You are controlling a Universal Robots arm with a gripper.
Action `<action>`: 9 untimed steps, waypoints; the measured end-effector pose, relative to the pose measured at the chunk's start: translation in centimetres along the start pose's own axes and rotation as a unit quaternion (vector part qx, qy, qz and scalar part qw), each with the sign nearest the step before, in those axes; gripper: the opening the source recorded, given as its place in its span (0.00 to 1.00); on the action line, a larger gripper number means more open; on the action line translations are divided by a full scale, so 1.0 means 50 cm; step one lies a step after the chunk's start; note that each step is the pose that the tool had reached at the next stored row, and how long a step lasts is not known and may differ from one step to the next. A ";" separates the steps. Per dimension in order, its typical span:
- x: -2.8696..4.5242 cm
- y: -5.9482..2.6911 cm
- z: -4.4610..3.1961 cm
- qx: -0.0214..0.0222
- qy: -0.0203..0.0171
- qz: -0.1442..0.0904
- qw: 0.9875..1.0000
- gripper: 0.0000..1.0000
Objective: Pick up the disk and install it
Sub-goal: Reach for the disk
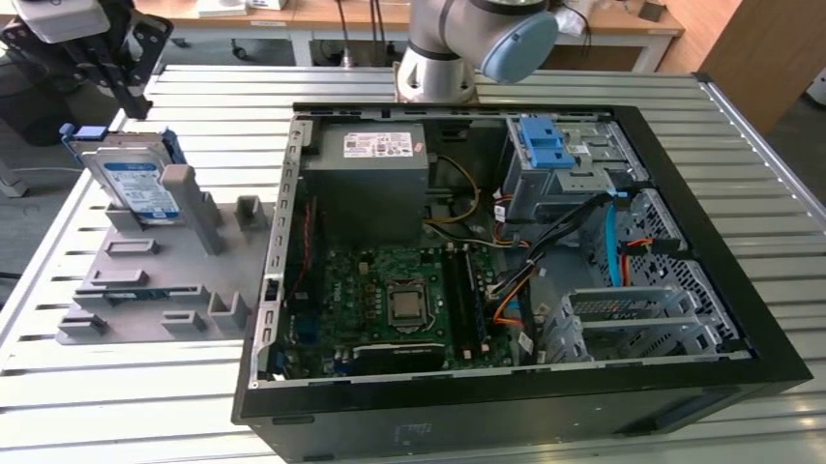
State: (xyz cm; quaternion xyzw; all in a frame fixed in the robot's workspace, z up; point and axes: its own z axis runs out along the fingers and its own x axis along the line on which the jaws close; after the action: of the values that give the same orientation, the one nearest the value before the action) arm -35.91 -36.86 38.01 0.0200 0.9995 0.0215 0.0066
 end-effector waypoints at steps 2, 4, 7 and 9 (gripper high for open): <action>0.009 0.000 0.000 0.000 0.000 0.000 1.000 0.11; 0.018 0.001 0.001 0.000 0.000 0.000 1.000 0.11; 0.033 0.001 0.001 0.000 0.000 0.000 1.000 0.11; 0.041 0.002 0.002 0.000 0.000 0.000 1.000 0.11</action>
State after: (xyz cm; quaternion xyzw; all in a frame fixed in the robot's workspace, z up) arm -37.95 -36.69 37.91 0.0201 0.9995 0.0215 0.0066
